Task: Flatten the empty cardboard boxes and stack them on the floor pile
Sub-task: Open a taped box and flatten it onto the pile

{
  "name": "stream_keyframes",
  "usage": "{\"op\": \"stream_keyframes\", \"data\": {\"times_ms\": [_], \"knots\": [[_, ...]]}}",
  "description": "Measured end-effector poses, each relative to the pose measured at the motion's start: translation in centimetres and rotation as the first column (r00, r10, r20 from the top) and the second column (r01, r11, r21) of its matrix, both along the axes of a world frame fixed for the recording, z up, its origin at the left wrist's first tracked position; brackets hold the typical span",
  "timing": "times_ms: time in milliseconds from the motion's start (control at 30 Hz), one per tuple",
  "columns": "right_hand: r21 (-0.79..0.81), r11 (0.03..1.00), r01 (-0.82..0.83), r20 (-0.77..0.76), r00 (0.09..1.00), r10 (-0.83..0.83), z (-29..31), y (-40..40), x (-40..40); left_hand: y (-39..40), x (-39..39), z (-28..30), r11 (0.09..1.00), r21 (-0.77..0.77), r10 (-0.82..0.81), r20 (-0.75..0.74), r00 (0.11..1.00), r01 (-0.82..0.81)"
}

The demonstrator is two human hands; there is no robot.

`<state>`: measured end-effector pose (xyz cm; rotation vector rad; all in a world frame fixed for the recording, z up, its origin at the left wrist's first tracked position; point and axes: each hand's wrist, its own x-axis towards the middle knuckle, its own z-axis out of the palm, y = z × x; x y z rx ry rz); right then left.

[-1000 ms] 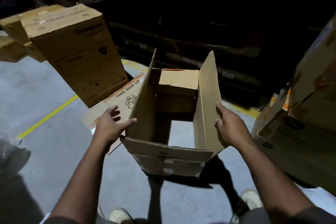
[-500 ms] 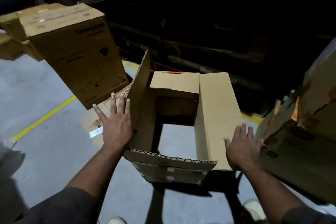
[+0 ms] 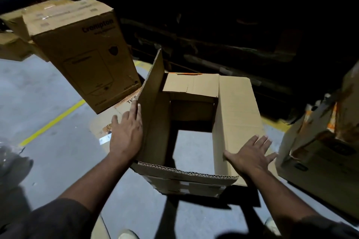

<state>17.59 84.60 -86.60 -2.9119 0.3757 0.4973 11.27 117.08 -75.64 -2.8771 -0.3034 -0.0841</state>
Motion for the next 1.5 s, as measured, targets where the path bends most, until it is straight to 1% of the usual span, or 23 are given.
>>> {"op": "stream_keyframes", "data": {"times_ms": [67,100,167,200,267,333,400,467,533,567,633,700,767,800,867,967,1067,1167,1233,1300,1367,1467,1500], "knots": [[-0.013,1.000,0.000,0.021,1.000,0.001,0.1,0.2,0.0,-0.5,0.2,0.2,0.996,-0.090,-0.009,-0.046,0.999,0.004],[-0.080,0.996,-0.048,0.059,0.997,0.053,0.4,0.4,-0.1,-0.9,0.3,0.5,0.987,-0.159,-0.008,-0.062,0.998,-0.002],[-0.250,0.930,-0.268,0.134,0.942,0.307,1.4,1.5,0.2,-1.9,0.2,0.8,0.963,-0.267,0.008,-0.091,0.996,-0.032],[-0.276,0.882,-0.381,0.146,0.891,0.431,1.9,2.3,0.7,-2.2,0.2,0.7,0.962,-0.271,0.005,-0.081,0.997,-0.027],[-0.168,0.866,-0.471,0.178,0.850,0.496,2.2,4.2,2.7,-2.2,0.3,0.2,0.961,-0.276,0.009,-0.026,1.000,-0.016],[0.052,0.910,-0.412,0.253,0.887,0.387,2.4,6.2,5.3,-2.1,0.6,-0.2,0.943,-0.330,0.042,0.003,0.999,-0.039],[0.313,0.898,-0.309,0.325,0.923,0.204,3.3,7.9,8.3,-1.9,1.3,-0.1,0.929,-0.363,0.080,0.023,0.997,-0.066],[0.496,0.849,-0.184,0.270,0.961,0.050,4.6,9.3,10.9,-2.0,2.4,0.2,0.930,-0.364,0.070,0.040,0.997,-0.051],[0.651,0.758,-0.036,0.182,0.977,-0.110,5.2,10.5,13.6,-1.9,3.9,0.5,0.914,-0.407,0.049,0.077,0.996,-0.014],[0.750,0.658,0.067,0.100,0.972,-0.213,4.8,11.0,15.0,-1.9,4.8,0.8,0.901,-0.434,0.045,0.100,0.994,0.003],[0.896,0.308,0.319,-0.189,0.903,-0.385,3.7,11.8,17.4,-1.6,6.6,1.1,0.866,-0.501,0.065,0.135,0.989,0.012],[0.866,-0.025,0.500,-0.467,0.789,-0.399,2.5,12.2,19.0,-0.8,8.0,0.8,0.833,-0.553,0.101,0.112,0.989,-0.023],[0.773,-0.263,0.577,-0.633,0.680,-0.371,0.7,12.5,20.4,0.3,8.9,0.1,0.835,-0.543,0.147,0.062,0.987,-0.091],[0.732,-0.344,0.588,-0.681,0.644,-0.349,0.1,12.8,20.8,0.7,9.1,-0.2,0.845,-0.521,0.164,0.032,0.986,-0.124],[0.685,-0.479,0.549,-0.716,0.631,-0.299,-0.8,13.5,21.5,1.3,9.2,-0.5,0.869,-0.472,0.157,-0.015,0.987,-0.146],[0.672,-0.603,0.429,-0.690,0.659,-0.300,-0.4,14.8,23.5,1.8,9.0,-0.6,0.864,-0.486,0.140,-0.010,0.990,-0.128],[0.748,-0.605,0.271,-0.598,0.670,-0.439,2.4,15.5,26.0,2.0,9.1,-0.7,0.853,-0.509,0.139,0.008,0.990,-0.115],[0.811,-0.577,0.098,-0.399,0.814,-0.422,6.8,15.6,27.9,1.9,9.1,-0.9,0.857,-0.507,0.105,0.008,0.994,-0.087],[0.880,-0.469,0.071,-0.251,0.909,-0.333,8.8,15.2,29.1,1.4,8.8,-1.1,0.861,-0.505,0.066,0.006,0.998,-0.054],[0.955,-0.283,0.085,-0.157,0.957,-0.243,9.4,14.3,29.9,0.8,8.5,-1.1,0.859,-0.510,0.053,0.013,0.999,-0.039],[0.990,-0.103,0.097,-0.117,0.970,-0.212,8.9,12.6,30.0,0.4,8.1,-1.0,0.855,-0.517,0.046,0.016,0.999,-0.031],[0.994,-0.007,0.108,-0.106,0.965,-0.241,8.2,10.1,29.5,-0.3,6.9,-0.8,0.847,-0.531,0.015,0.001,1.000,-0.012],[0.993,0.075,0.088,-0.068,0.970,-0.231,8.4,9.5,29.2,-0.6,6.3,-0.6,0.843,-0.538,0.002,0.001,1.000,-0.001]]}}
